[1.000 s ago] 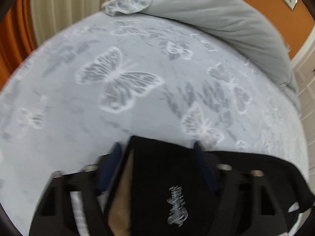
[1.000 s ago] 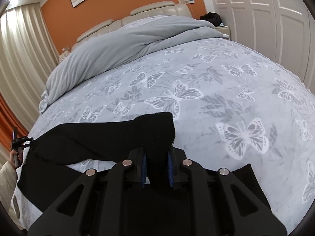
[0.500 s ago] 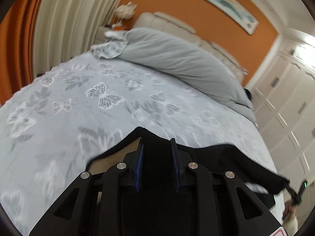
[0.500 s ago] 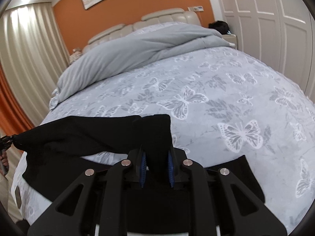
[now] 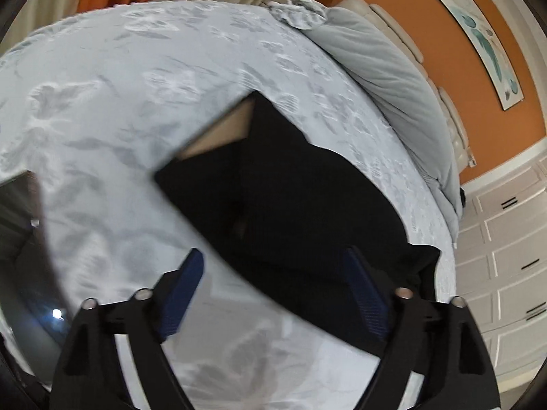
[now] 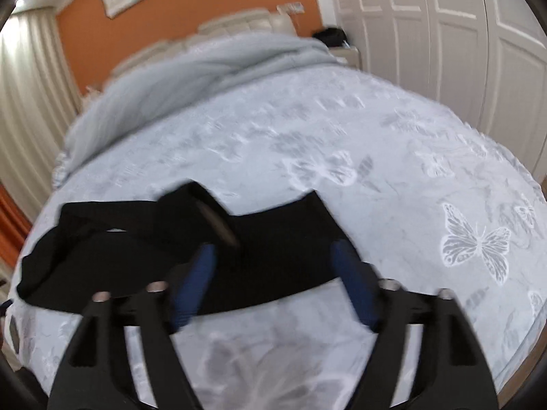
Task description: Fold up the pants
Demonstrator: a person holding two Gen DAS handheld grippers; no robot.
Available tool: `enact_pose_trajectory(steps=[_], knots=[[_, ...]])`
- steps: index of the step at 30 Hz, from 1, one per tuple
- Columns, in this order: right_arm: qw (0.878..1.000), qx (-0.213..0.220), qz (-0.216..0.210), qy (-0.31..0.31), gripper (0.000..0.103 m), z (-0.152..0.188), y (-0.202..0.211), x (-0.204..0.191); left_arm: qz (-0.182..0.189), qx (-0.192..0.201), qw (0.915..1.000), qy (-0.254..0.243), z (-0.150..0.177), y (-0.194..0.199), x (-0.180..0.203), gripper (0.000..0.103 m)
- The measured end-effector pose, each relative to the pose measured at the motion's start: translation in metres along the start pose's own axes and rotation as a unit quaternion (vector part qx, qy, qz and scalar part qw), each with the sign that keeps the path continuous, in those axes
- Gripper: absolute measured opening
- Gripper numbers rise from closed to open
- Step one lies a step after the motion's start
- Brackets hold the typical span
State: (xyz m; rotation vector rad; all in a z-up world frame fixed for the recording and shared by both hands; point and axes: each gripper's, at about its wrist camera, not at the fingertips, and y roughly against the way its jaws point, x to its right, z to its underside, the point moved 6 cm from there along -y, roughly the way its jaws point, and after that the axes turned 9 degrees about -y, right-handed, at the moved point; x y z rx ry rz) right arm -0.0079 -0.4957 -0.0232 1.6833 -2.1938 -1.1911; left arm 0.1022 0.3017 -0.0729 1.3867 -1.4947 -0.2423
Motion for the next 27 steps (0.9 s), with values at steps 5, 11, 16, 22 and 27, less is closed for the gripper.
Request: enact_pose_trajectory(steps=[5, 11, 16, 22, 27], knots=[[0.998, -0.018, -0.067, 0.008, 0.082, 0.021, 0.007, -0.042, 0.046, -0.042, 0.9941, 0.088, -0.004, -0.051, 0.024, 0.087], [0.985, -0.088, -0.131, -0.068, 0.082, 0.032, -0.042, -0.077, 0.070, -0.041, 0.9845, 0.155, -0.014, -0.072, 0.011, 0.011], [0.971, -0.128, -0.156, -0.128, 0.084, 0.029, -0.092, -0.101, 0.063, -0.046, 0.9888, 0.128, -0.021, -0.058, 0.008, 0.005], [0.939, -0.163, -0.143, -0.267, 0.076, 0.041, -0.139, -0.060, 0.066, -0.059, 0.9883, 0.124, -0.029, -0.061, -0.008, 0.005], [0.924, -0.143, -0.170, -0.312, 0.091, 0.020, -0.116, -0.044, 0.052, -0.046, 0.9927, 0.098, -0.048, -0.059, -0.002, 0.004]])
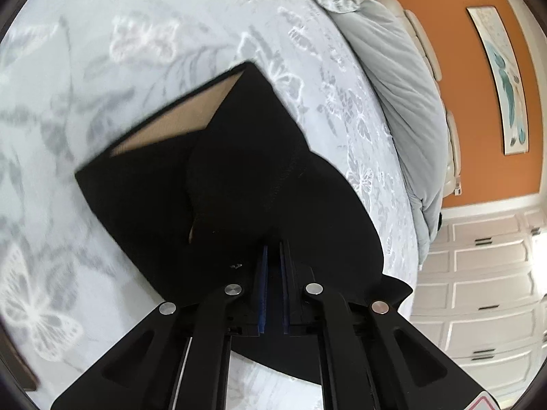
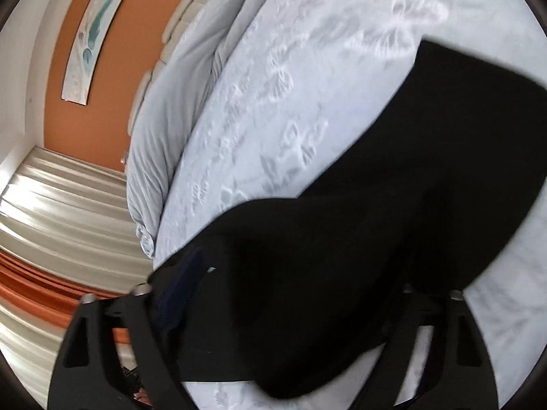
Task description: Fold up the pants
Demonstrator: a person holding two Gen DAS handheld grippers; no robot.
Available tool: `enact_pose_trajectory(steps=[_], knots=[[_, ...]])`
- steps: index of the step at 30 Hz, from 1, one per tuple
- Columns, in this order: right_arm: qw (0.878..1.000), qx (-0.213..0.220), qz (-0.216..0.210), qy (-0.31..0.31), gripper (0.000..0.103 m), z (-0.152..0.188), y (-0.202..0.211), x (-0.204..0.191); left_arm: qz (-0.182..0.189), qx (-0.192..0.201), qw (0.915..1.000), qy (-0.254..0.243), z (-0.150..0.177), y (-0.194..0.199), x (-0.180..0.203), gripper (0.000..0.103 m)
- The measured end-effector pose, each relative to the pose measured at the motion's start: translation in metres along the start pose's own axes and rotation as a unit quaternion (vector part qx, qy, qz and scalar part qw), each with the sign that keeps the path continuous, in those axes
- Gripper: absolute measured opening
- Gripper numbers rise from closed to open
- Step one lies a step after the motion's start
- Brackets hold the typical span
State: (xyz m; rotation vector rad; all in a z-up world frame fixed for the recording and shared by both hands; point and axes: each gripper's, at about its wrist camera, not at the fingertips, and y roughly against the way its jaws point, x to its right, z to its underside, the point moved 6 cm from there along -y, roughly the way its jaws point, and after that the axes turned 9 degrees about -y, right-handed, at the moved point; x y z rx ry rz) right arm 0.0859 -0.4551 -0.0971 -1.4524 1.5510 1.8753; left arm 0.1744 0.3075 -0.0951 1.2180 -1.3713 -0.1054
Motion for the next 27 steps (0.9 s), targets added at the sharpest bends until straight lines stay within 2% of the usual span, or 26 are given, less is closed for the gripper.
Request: enact_pose_trajectory(steps=[1, 3, 4, 5, 7, 9, 12, 14, 15, 17, 19, 21, 23, 24, 25, 26, 27], knots=[[1.000, 0.005, -0.010, -0.004, 0.092, -0.002, 0.006, -0.003, -0.005, 0.004, 1.0000, -0.006, -0.002, 0.002, 0.000, 0.000], [1.000, 0.017, -0.006, -0.008, 0.091, -0.008, 0.009, -0.002, -0.020, 0.013, 0.9994, -0.025, -0.007, 0.007, 0.001, 0.000], [1.000, 0.016, 0.007, -0.002, 0.075, -0.009, 0.006, 0.001, -0.024, 0.012, 0.9992, -0.029, -0.008, 0.007, 0.001, 0.000], [1.000, 0.011, 0.027, 0.008, 0.041, -0.009, -0.002, 0.004, -0.027, 0.006, 0.9991, -0.032, -0.007, 0.004, 0.000, 0.000], [0.998, -0.020, 0.063, 0.022, 0.004, -0.002, -0.023, 0.013, -0.039, 0.002, 0.9986, -0.036, -0.006, 0.001, -0.002, 0.000], [0.995, -0.018, 0.076, 0.057, 0.004, -0.001, -0.022, 0.003, -0.038, 0.005, 0.9984, -0.042, -0.010, 0.004, 0.004, 0.000], [0.987, 0.050, 0.031, 0.149, 0.004, -0.026, 0.036, -0.061, -0.028, 0.025, 0.9964, -0.076, -0.024, 0.028, 0.024, 0.000], [0.977, 0.086, 0.039, 0.191, 0.004, -0.044, 0.063, -0.082, -0.040, 0.023, 0.9925, -0.114, -0.028, 0.035, 0.032, 0.000], [0.967, 0.104, 0.071, 0.220, 0.004, -0.058, 0.070, -0.086, -0.057, 0.020, 0.9895, -0.131, -0.030, 0.033, 0.033, 0.000], [0.957, 0.092, 0.148, 0.232, 0.007, -0.081, 0.059, -0.057, -0.061, 0.003, 0.9888, -0.136, -0.027, 0.026, 0.025, 0.000], [0.952, 0.075, 0.212, 0.206, 0.011, -0.085, 0.049, -0.014, -0.057, 0.003, 0.9916, -0.117, -0.022, 0.021, 0.006, 0.000], [0.942, 0.083, 0.252, 0.203, 0.013, -0.073, 0.048, 0.013, -0.055, 0.009, 0.9933, -0.101, -0.016, 0.020, -0.011, 0.004], [0.928, 0.107, 0.280, 0.222, 0.034, -0.047, 0.054, 0.024, -0.059, 0.009, 0.9943, -0.089, -0.010, 0.022, -0.018, 0.032], [0.924, 0.119, 0.279, 0.234, 0.042, -0.036, 0.058, 0.022, -0.059, 0.013, 0.9950, -0.079, -0.007, 0.026, -0.022, 0.058], [0.920, 0.134, 0.269, 0.251, 0.068, -0.023, 0.064, 0.018, -0.059, 0.028, 0.9954, -0.070, -0.005, 0.031, -0.023, 0.070], [0.918, 0.146, 0.255, 0.268, 0.089, -0.011, 0.067, 0.009, -0.059, 0.038, 0.9952, -0.069, -0.003, 0.034, -0.022, 0.073], [0.912, 0.162, 0.246, 0.287, 0.093, -0.001, 0.069, 0.002, -0.058, 0.035, 0.9953, -0.070, -0.001, 0.033, -0.021, 0.077]])
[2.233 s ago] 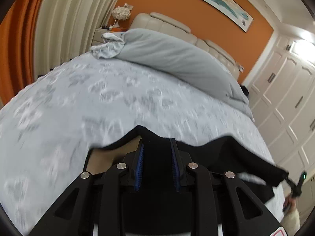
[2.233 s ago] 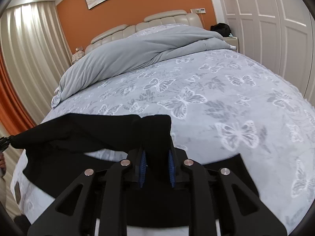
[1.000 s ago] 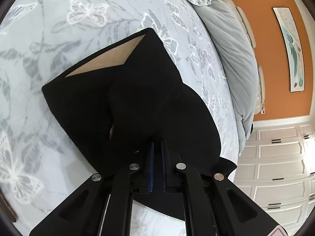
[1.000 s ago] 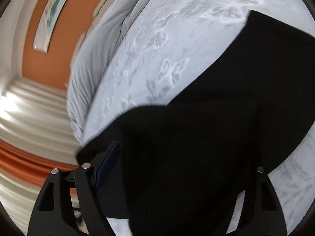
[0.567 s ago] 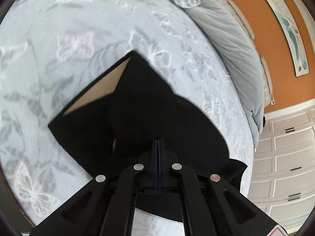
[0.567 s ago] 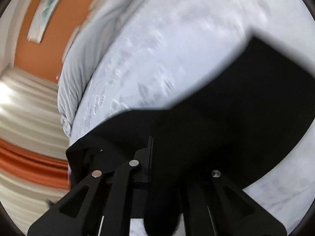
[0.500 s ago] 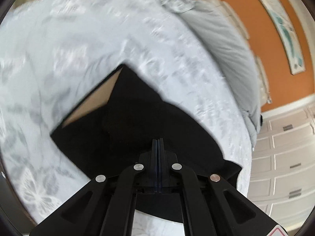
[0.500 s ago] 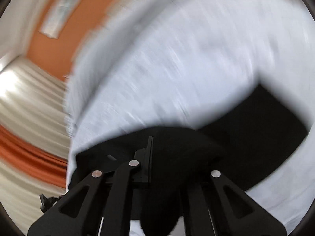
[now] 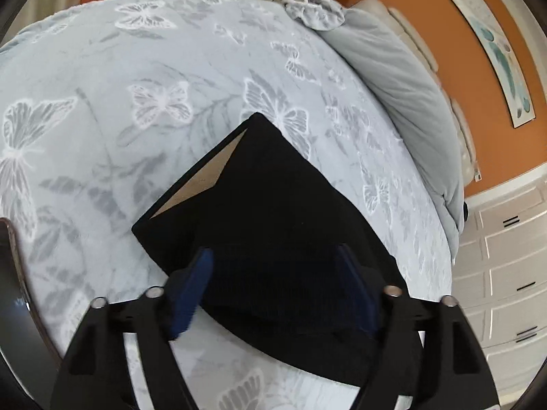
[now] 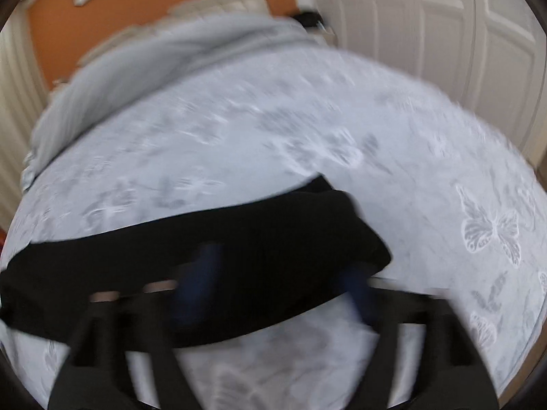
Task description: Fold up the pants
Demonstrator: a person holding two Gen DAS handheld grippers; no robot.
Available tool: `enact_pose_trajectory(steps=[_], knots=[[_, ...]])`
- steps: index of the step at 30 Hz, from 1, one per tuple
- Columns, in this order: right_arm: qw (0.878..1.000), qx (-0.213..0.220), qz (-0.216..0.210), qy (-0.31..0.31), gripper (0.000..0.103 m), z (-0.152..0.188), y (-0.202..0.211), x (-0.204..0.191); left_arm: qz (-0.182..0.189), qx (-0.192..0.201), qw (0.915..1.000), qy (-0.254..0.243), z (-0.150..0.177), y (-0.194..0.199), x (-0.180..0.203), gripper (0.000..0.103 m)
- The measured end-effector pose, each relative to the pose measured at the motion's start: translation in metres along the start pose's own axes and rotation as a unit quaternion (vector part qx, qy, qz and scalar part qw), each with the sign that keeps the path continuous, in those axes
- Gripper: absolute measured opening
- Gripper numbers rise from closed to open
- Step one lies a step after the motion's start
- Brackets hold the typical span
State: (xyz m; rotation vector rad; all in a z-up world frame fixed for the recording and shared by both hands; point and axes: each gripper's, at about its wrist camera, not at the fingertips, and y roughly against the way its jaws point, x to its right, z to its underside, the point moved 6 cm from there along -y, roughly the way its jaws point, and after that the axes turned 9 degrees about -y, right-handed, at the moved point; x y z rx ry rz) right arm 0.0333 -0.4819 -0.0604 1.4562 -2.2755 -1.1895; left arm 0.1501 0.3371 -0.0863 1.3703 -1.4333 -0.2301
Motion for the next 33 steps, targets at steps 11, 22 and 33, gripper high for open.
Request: enact_pose_trajectory(steps=[11, 22, 33], knots=[[0.993, 0.053, -0.020, -0.102, 0.093, 0.016, 0.034, 0.002, 0.079, -0.044, 0.9844, 0.151, 0.051, -0.012, -0.011, 0.078], [0.996, 0.022, -0.057, -0.062, 0.093, 0.052, 0.040, -0.046, 0.123, -0.046, 0.9769, 0.169, 0.044, -0.019, 0.023, 0.076], [0.997, 0.005, -0.074, 0.011, 0.093, 0.072, 0.034, -0.095, 0.147, -0.066, 0.9752, 0.152, 0.049, -0.034, 0.039, 0.076]])
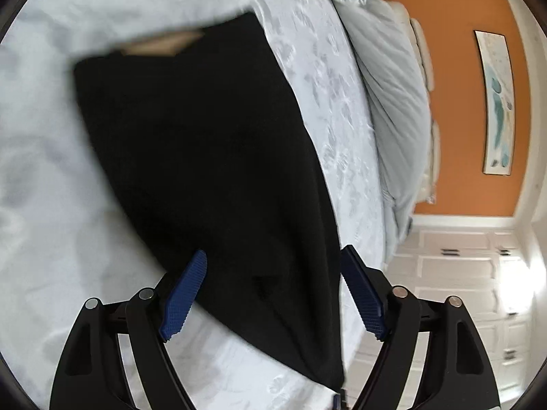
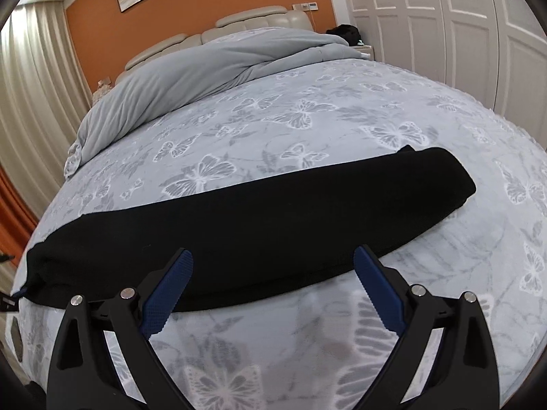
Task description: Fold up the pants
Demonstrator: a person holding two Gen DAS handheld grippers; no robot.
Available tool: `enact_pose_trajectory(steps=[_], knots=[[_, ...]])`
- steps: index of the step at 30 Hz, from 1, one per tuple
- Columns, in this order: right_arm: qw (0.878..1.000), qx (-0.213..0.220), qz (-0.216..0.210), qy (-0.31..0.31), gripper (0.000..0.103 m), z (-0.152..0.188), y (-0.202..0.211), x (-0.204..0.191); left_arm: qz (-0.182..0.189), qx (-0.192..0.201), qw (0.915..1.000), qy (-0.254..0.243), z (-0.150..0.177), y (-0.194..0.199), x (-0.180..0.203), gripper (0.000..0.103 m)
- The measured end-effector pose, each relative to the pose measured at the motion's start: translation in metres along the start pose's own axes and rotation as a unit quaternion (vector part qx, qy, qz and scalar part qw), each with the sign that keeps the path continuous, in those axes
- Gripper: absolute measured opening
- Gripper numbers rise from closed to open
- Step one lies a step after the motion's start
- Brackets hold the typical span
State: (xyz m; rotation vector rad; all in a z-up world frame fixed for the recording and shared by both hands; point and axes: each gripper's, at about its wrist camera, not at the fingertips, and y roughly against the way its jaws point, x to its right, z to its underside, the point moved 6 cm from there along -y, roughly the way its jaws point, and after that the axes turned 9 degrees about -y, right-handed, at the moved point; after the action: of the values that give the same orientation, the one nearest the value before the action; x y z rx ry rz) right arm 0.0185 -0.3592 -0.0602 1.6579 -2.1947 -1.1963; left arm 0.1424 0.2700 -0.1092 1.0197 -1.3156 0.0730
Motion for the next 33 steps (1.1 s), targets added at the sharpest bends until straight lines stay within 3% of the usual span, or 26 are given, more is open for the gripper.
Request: enact_pose_trajectory(steps=[2, 3, 4, 6, 9, 10, 12, 14, 15, 16, 19, 21, 23, 25, 27, 28, 29, 30, 31, 33], knots=[[1.000, -0.003, 0.004, 0.005, 0.093, 0.001, -0.002, 0.000, 0.010, -0.019, 0.9997, 0.007, -0.007, -0.026, -0.004, 0.072], [1.000, -0.006, 0.005, 0.006, 0.093, 0.002, -0.004, 0.000, 0.009, -0.024, 0.9994, 0.024, -0.010, -0.035, -0.011, 0.048], [1.000, -0.008, 0.007, 0.006, 0.093, 0.003, -0.005, 0.000, 0.013, -0.033, 0.9987, 0.037, -0.009, -0.041, -0.016, 0.007], [1.000, -0.009, 0.006, 0.007, 0.093, 0.004, -0.007, -0.001, 0.037, -0.049, 0.9973, 0.040, -0.010, -0.037, -0.007, 0.005], [1.000, -0.006, 0.004, 0.015, 0.093, 0.004, -0.006, -0.002, 0.025, 0.000, 0.9985, -0.049, -0.018, 0.013, 0.031, 0.003], [1.000, -0.008, 0.005, 0.016, 0.093, 0.004, -0.007, -0.003, 0.025, 0.014, 0.9971, -0.070, -0.020, 0.033, 0.040, 0.003], [1.000, -0.013, 0.006, 0.016, 0.093, 0.004, -0.011, -0.004, 0.011, 0.018, 0.9977, -0.065, -0.020, 0.052, 0.032, 0.003], [1.000, -0.015, 0.008, 0.018, 0.093, 0.003, -0.015, -0.005, -0.060, 0.017, 0.9950, -0.078, -0.022, 0.049, 0.005, 0.004], [1.000, -0.017, 0.010, 0.020, 0.093, 0.004, -0.016, -0.006, -0.096, -0.003, 0.9915, -0.088, -0.018, 0.037, -0.012, 0.005], [0.999, -0.020, 0.013, 0.022, 0.093, 0.005, -0.017, -0.006, -0.110, -0.019, 0.9905, -0.080, -0.013, 0.029, -0.026, 0.005], [0.999, -0.030, 0.019, 0.019, 0.093, 0.009, -0.019, -0.003, -0.095, -0.035, 0.9942, -0.036, 0.008, 0.011, -0.056, 0.009], [0.999, -0.032, 0.026, 0.009, 0.093, 0.008, -0.021, 0.003, -0.099, -0.014, 0.9939, -0.047, 0.012, 0.015, -0.055, 0.010], [0.999, -0.028, 0.029, 0.000, 0.093, 0.005, -0.021, 0.008, -0.134, 0.014, 0.9882, -0.072, 0.013, 0.026, -0.047, 0.010], [0.999, -0.026, 0.030, 0.000, 0.093, 0.004, -0.022, 0.009, -0.169, 0.050, 0.9798, -0.094, 0.007, 0.043, -0.035, 0.022], [0.999, -0.027, 0.025, 0.010, 0.093, 0.005, -0.023, 0.004, -0.204, 0.106, 0.9654, -0.123, -0.004, 0.067, -0.017, 0.034], [0.999, -0.028, 0.020, 0.016, 0.093, 0.005, -0.024, 0.000, -0.226, 0.140, 0.9522, -0.151, -0.006, 0.081, -0.002, 0.037], [0.999, -0.029, 0.003, 0.027, 0.093, 0.006, -0.024, -0.009, -0.241, 0.163, 0.9399, -0.178, -0.008, 0.089, 0.012, 0.039], [0.997, -0.034, -0.042, 0.047, 0.093, 0.008, -0.024, -0.033, -0.256, 0.181, 0.9256, -0.212, -0.005, 0.092, 0.032, 0.048], [0.997, -0.034, -0.042, 0.047, 0.092, 0.008, -0.024, -0.033, -0.258, 0.185, 0.9208, -0.227, 0.000, 0.092, 0.039, 0.057], [0.988, -0.063, -0.119, 0.076, 0.092, 0.009, -0.037, -0.104, -0.237, 0.173, 0.9167, -0.271, 0.018, 0.065, 0.073, 0.068]])
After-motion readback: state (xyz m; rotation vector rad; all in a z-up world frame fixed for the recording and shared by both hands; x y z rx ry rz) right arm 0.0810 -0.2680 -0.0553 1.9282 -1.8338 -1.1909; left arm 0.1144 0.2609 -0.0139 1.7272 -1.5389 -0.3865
